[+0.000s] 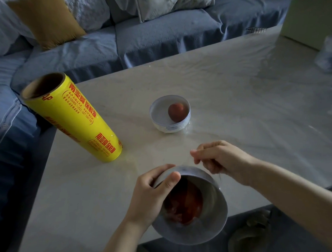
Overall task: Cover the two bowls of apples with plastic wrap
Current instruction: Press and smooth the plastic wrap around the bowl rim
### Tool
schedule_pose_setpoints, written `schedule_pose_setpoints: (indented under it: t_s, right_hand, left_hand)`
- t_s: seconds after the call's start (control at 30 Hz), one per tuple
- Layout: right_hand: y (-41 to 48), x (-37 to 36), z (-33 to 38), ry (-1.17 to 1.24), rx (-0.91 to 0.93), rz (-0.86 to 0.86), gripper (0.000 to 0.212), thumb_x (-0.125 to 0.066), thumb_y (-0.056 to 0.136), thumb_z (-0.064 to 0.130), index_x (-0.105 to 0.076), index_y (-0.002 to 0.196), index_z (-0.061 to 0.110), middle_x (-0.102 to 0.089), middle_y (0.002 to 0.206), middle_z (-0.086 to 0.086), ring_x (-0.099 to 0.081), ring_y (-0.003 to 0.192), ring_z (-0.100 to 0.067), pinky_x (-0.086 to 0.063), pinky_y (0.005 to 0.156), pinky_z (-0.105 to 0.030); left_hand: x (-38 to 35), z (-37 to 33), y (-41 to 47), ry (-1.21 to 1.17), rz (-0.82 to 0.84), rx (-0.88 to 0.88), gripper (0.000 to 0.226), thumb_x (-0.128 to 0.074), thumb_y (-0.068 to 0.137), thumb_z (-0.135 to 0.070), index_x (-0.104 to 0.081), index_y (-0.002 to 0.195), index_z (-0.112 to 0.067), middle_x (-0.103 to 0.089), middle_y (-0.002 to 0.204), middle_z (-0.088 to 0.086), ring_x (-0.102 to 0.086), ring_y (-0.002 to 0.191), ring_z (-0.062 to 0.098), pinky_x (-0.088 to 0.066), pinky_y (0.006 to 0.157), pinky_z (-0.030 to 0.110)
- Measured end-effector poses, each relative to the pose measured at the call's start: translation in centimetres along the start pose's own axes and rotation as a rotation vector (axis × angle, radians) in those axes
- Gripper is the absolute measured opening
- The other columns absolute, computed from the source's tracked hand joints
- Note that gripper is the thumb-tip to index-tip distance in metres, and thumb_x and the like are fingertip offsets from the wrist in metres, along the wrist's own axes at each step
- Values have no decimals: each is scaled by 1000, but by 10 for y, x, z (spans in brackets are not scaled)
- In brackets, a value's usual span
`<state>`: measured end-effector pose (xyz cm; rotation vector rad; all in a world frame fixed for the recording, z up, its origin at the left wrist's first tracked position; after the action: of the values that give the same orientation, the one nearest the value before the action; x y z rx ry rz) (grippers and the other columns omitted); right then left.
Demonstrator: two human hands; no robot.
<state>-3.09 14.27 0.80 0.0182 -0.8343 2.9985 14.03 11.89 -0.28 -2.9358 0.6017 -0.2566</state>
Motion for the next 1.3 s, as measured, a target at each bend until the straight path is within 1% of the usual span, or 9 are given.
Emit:
schedule_pose_setpoints:
  t_s: [0.17, 0.3, 0.53, 0.67, 0.8, 0.9, 1.0, 1.1, 1.3]
  right_hand:
    - [3, -9, -5, 107, 95, -244, 32, -64, 84, 25, -60, 54, 14, -29, 41, 0, -23, 34, -9, -21, 35, -17]
    - [9, -10, 2, -107, 157, -276, 26, -68, 80, 26, -65, 57, 15, -48, 45, 5, -38, 36, -3, -33, 43, -13]
    - [12, -9, 4, -256, 59, -117, 28, -73, 74, 31, -63, 52, 19, -54, 48, 8, -47, 45, -2, -39, 46, -15]
    - [11, -15, -6, -101, -12, 62, 28, -70, 75, 37, -59, 56, 20, -51, 58, -1, -43, 56, -15, -35, 57, -30]
    - [10, -11, -13, -102, -6, 49, 7, -65, 82, 17, -67, 76, 13, -63, 71, -3, -53, 64, -14, -44, 62, -25]
    - [7, 5, -7, -208, 124, -119, 20, -66, 77, 2, -67, 72, 21, -63, 68, 3, -57, 61, -10, -47, 60, -17]
    - [-14, 21, 11, -180, 418, -331, 23, -66, 79, 2, -68, 75, 25, -69, 76, 6, -65, 70, -8, -51, 70, -17]
    - [-31, 3, 20, -272, 569, -112, 12, -62, 86, 17, -73, 91, 20, -72, 91, 10, -65, 86, 3, -50, 80, -12]
    - [-19, -15, 15, -521, 476, 89, 47, -57, 78, 54, -57, 121, 34, -62, 118, 18, -56, 109, 4, -48, 93, -22]
  left_hand:
    - [-4, -7, -3, 3, 45, -75, 57, -63, 46, -82, -74, 83, -40, -73, 91, -16, -67, 90, 1, -48, 71, 9]
    - [-1, -10, -3, 10, 10, -102, 57, -62, 43, -84, -72, 77, -39, -72, 90, -22, -66, 91, -3, -47, 72, 7]
    - [-1, -16, -3, -20, 21, -166, 55, -65, 48, -79, -73, 80, -35, -73, 90, -20, -67, 90, -2, -47, 74, 7]
    - [-2, -14, -4, -81, 29, -167, 52, -65, 53, -77, -75, 85, -38, -74, 92, -15, -68, 92, 3, -49, 75, 12]
    - [-2, -14, -4, -79, 33, -156, 51, -66, 53, -76, -76, 81, -35, -75, 91, -13, -68, 90, 2, -49, 74, 11]
    - [-1, -12, -2, -82, 10, -149, 37, -71, 54, -63, -76, 78, -35, -75, 88, -15, -68, 88, 0, -48, 73, 9]
    - [4, -6, 3, -68, -53, -122, 33, -64, 59, -53, -75, 79, -29, -75, 88, -12, -68, 88, 2, -48, 74, 11]
    - [5, -7, 7, -8, -59, -125, 39, -58, 61, -54, -71, 87, -27, -74, 88, -14, -67, 87, 2, -48, 72, 11]
    - [9, -8, 9, 10, -75, -130, 36, -59, 60, -54, -70, 84, -30, -74, 88, -15, -67, 88, 3, -49, 74, 12]
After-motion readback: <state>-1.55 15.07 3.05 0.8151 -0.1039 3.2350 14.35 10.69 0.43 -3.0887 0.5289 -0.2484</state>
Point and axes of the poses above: each hand's wrist, its own y-axis towards the middle knuckle, its own x-axis out of the back of the hand, z = x × y, the point moved 5 cm from there along y, towards the middle knuckle
